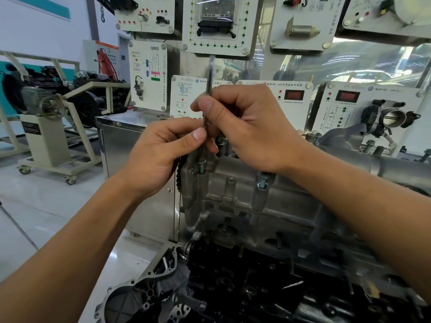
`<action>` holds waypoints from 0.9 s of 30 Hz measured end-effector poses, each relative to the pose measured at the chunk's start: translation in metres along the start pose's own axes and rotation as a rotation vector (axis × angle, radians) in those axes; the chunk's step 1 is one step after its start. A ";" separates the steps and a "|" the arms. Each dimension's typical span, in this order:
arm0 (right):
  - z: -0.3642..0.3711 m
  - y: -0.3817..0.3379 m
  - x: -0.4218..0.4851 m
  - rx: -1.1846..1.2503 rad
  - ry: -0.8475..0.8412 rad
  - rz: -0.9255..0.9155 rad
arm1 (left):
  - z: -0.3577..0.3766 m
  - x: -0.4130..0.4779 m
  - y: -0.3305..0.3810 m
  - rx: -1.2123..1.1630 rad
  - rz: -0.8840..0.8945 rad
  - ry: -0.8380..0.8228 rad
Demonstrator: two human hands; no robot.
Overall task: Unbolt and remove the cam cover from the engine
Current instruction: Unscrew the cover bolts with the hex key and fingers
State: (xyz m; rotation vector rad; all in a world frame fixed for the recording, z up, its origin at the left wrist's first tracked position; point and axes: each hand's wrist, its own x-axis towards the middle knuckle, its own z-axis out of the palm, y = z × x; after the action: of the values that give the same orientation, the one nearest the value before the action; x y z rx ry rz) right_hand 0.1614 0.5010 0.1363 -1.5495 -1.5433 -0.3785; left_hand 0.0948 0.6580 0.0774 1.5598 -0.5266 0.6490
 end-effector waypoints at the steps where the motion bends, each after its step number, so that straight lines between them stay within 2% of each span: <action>1: 0.000 0.000 0.000 -0.009 -0.006 0.006 | 0.000 0.000 0.000 0.002 0.005 0.011; 7: 0.000 -0.002 0.002 0.019 0.029 -0.001 | 0.006 0.002 0.000 0.017 0.043 0.068; 11: 0.002 -0.003 0.001 0.019 0.120 -0.021 | 0.010 0.004 0.002 0.083 0.083 0.087; 15: 0.001 -0.001 0.001 0.010 0.100 -0.007 | 0.011 0.004 0.000 0.130 0.078 0.083; 22: 0.001 -0.002 -0.001 0.000 -0.003 0.082 | -0.001 0.001 0.008 -0.037 -0.074 0.026; 27: 0.000 -0.005 -0.001 -0.092 -0.020 0.131 | -0.008 0.002 0.025 0.172 -0.107 -0.120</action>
State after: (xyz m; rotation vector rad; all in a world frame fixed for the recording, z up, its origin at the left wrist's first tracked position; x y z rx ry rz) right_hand 0.1569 0.5000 0.1374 -1.7204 -1.4482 -0.3648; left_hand 0.0786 0.6634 0.0978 1.7854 -0.4826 0.5318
